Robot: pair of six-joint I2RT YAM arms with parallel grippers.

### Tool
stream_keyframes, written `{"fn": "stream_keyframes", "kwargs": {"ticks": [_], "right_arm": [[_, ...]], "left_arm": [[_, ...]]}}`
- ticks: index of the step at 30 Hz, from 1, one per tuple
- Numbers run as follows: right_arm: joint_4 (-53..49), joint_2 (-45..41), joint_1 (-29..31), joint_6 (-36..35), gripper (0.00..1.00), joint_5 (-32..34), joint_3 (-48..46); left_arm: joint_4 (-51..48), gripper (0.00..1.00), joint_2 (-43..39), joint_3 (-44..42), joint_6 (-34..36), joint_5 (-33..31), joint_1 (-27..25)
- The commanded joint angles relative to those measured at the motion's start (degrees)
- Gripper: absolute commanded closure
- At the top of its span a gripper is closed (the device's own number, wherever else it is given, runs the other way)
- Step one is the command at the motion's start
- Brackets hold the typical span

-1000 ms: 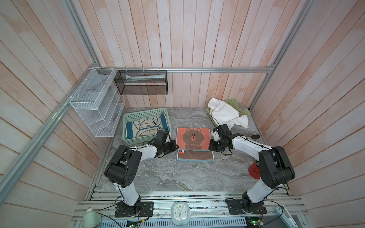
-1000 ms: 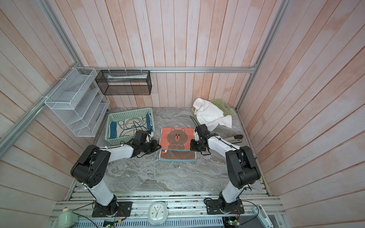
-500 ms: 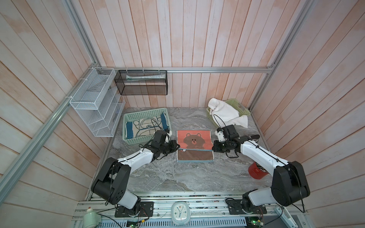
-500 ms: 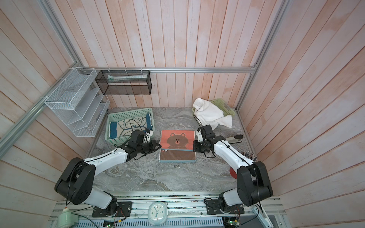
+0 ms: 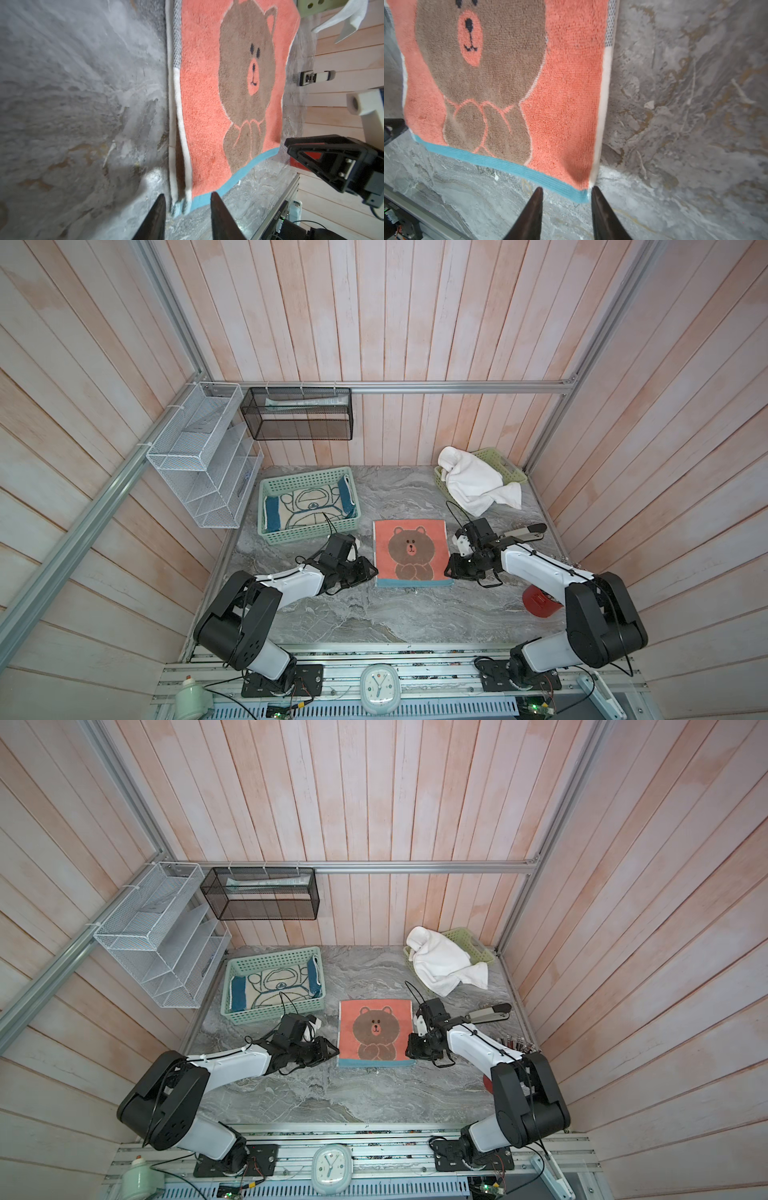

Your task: Fold and stack the towels

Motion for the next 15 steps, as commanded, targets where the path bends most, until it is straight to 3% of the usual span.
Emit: {"fn": "stream_keyframes", "kwargs": {"ticks": [1,9,15], "right_arm": [[-2.0,-0.7,0.2,-1.1,0.59,2.9,2.7],[3.2,5.7,1.5,-1.8,0.73,0.0,3.4],[6.4,6.4,2.8,-0.6,0.82,-1.1,-3.7]], "left_arm": [[-2.7,0.63,-0.9,3.5,2.8,-2.7,-0.1],[-5.3,0.71,6.5,9.6,6.1,-2.6,-2.5],[-6.5,0.71,8.5,8.0,5.3,-2.2,-5.1]]}}
